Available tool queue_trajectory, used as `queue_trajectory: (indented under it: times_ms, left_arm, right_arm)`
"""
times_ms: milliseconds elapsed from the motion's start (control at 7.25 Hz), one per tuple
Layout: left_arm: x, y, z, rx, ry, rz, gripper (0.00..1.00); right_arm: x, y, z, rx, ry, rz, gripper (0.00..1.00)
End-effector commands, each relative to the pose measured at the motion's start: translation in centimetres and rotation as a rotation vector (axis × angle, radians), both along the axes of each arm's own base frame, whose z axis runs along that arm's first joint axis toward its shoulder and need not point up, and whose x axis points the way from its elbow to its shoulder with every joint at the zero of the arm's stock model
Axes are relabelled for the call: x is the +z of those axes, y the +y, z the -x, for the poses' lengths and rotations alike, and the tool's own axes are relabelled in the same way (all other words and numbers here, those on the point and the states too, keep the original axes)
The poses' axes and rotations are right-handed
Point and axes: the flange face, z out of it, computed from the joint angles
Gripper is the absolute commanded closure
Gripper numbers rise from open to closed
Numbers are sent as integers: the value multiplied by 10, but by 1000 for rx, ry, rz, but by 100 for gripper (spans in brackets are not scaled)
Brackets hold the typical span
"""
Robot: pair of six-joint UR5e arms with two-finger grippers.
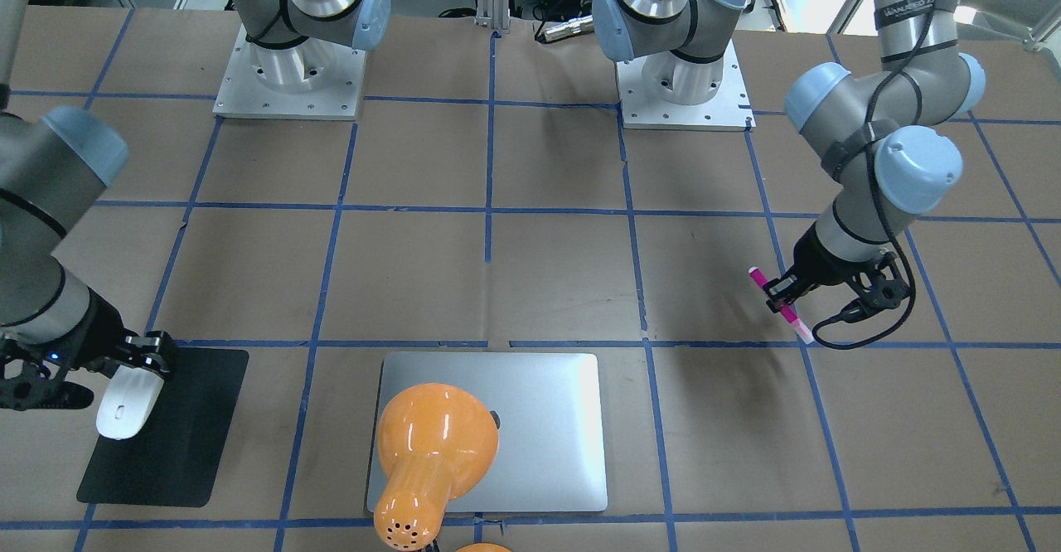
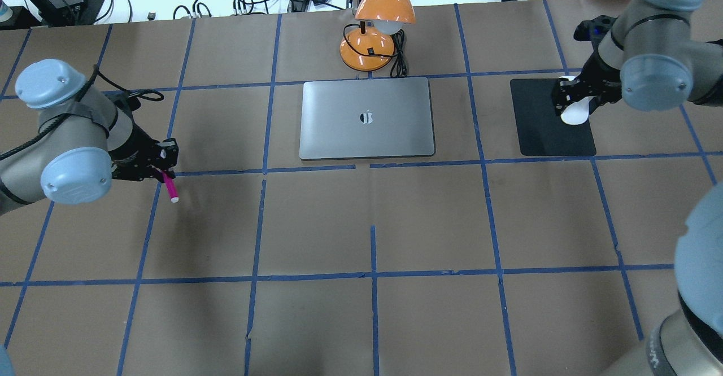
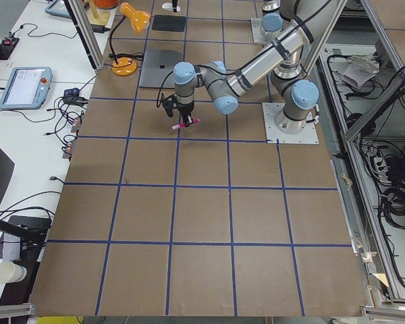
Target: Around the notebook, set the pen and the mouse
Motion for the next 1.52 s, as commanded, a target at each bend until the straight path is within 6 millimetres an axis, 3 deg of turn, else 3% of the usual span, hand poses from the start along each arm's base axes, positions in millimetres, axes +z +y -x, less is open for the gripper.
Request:
queue_trajectory:
  times_ms: [0, 138, 276, 414, 552, 690, 828, 966, 1241, 1379]
  left_arm:
    - [7, 18, 133, 266, 25, -5, 100]
    - [2, 33, 193, 399, 27, -15, 100]
    - [-1, 47, 235, 526, 41, -20, 100]
    - [-10, 60, 266, 665, 35, -38, 100]
    - [-4, 76, 305, 710, 36, -28, 100]
    - [-8, 80, 336, 824, 40, -39, 100]
    - [-16, 82, 351, 859, 31, -48, 100]
    - [-30, 79, 355, 954, 18, -62, 100]
    - [-64, 79, 370, 963, 20, -100, 100]
    - [-61, 79, 378, 948, 46, -82, 100]
  right_arm:
    - [-33, -15, -7, 2, -13, -40, 76]
    - [-38, -15, -6, 13, -14, -49, 74]
    - [-47, -11, -7, 7, -20, -67, 58]
    - [-46, -12, -8, 1, -24, -64, 8]
    - [-43, -14, -7, -2, -19, -56, 0]
    - [-36, -14, -7, -2, -17, -49, 0]
    - [-13, -16, -10, 4, -6, -16, 0]
    - [35, -12, -23, 21, 7, 20, 0]
    - [122, 24, -57, -4, -3, -19, 0]
    - [153, 45, -65, 1, -4, -22, 0]
